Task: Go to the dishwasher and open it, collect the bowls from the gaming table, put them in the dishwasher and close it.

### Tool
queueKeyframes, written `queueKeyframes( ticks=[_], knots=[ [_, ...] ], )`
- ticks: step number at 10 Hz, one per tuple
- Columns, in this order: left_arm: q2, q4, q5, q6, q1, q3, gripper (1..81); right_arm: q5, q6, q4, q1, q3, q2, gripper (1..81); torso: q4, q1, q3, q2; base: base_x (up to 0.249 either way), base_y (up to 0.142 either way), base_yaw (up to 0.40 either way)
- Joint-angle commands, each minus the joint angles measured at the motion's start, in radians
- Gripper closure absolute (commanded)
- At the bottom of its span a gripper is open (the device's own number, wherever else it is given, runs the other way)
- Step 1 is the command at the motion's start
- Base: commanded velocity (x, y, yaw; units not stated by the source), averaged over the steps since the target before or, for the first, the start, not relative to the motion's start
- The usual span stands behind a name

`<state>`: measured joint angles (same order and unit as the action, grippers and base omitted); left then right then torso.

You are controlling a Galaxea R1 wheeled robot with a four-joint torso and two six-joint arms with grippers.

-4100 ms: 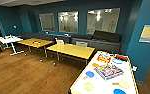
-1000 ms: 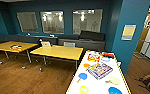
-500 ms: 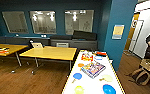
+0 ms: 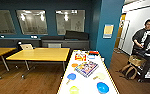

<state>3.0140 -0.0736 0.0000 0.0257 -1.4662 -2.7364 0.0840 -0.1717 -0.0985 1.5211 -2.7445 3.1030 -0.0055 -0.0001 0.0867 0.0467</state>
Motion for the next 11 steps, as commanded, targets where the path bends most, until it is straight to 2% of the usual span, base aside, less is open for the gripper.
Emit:
queueKeyframes(
  ticks=[1, 9, 11],
  knots=[
    [-0.006, 0.006, 0.051, -0.004, 0.053, 0.001, 1.0, -0.049, 0.004, -0.006, -0.046, 0.006, 0.007, 1.0, 0.000, 0.000, 0.000, 0.000, 0.000, 0.000, -0.199],
    [0.000, 0.008, 0.052, -0.004, 0.054, 0.001, 1.0, -0.049, 0.003, -0.006, -0.046, 0.006, 0.009, 1.0, 0.000, 0.000, 0.000, 0.000, 0.000, -0.008, 0.000],
    [0.000, 0.006, 0.052, -0.004, 0.053, 0.001, 1.0, -0.049, 0.003, -0.006, -0.046, 0.006, 0.009, 1.0, 0.000, 0.000, 0.000, 0.000, 0.103, 0.000, 0.000]
  ],
)
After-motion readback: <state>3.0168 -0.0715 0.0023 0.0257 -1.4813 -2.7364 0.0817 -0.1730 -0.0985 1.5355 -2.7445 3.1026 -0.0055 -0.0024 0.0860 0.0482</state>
